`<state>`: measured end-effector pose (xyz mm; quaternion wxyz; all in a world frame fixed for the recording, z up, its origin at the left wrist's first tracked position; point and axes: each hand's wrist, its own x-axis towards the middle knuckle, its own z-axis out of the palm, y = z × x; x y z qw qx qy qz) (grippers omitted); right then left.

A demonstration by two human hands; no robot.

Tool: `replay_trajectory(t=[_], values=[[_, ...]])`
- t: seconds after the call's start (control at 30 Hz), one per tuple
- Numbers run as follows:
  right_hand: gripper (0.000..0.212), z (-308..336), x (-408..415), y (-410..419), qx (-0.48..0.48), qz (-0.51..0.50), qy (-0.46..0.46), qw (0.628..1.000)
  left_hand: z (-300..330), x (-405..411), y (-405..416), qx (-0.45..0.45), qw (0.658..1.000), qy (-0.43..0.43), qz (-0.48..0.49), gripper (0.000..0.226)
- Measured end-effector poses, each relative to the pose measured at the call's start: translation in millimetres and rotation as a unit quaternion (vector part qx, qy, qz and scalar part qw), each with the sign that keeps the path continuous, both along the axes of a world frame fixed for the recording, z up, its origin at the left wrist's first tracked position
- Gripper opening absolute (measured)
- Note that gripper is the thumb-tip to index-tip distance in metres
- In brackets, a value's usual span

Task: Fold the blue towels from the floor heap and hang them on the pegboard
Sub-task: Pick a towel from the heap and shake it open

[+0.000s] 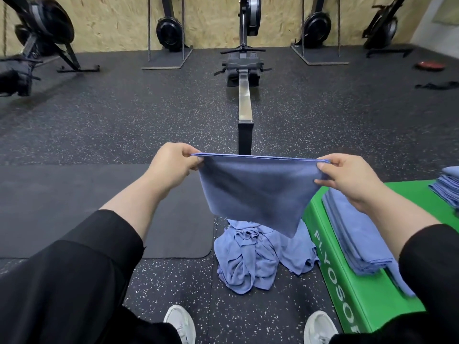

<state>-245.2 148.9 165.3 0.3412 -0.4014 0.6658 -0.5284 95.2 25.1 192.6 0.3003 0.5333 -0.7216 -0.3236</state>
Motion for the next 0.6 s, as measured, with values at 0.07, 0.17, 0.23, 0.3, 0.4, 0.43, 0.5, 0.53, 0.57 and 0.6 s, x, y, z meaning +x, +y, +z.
replay_trajectory(t=[0.07, 0.17, 0.23, 0.3, 0.4, 0.43, 0.5, 0.53, 0.57, 0.6], values=[[0.018, -2, 0, -3, 0.002, 0.002, 0.015, 1.0, -3, 0, -3, -0.003, 1.0, 0.003, -0.003, 0.01], [0.017, 0, 0, -7, 0.012, 0.0, 0.037, 0.999, -9, 0, -7, -0.002, 1.0, 0.013, 0.022, 0.014], [0.017, 0, 1, -8, 0.029, -0.002, 0.076, 0.997, -13, 0, -9, -0.009, 0.999, 0.022, 0.046, 0.02], [0.016, 2, 3, -7, 0.036, -0.01, 0.112, 0.993, -14, -1, -9, -0.01, 0.997, 0.049, 0.051, 0.028], [0.016, 4, 2, -6, 0.042, -0.025, 0.15, 0.987, -12, -4, -6, 0.004, 0.994, 0.107, 0.025, 0.033], [0.015, 4, 1, -5, 0.052, -0.029, 0.162, 0.985, -10, -7, -4, 0.007, 0.991, 0.131, 0.014, 0.029], [0.014, 4, -1, -2, 0.083, -0.025, 0.194, 0.977, -3, -13, 1, 0.004, 0.984, 0.176, 0.0, 0.022], [0.014, 3, -1, -1, 0.101, -0.021, 0.211, 0.972, 1, -15, 3, 0.001, 0.982, 0.191, -0.005, 0.02], [0.015, 3, -1, 1, 0.116, -0.015, 0.226, 0.967, 4, -18, 6, -0.001, 0.98, 0.199, -0.011, 0.019], [0.016, 4, 1, 4, 0.132, -0.005, 0.241, 0.962, 7, -21, 9, -0.002, 0.979, 0.201, -0.02, 0.019]])
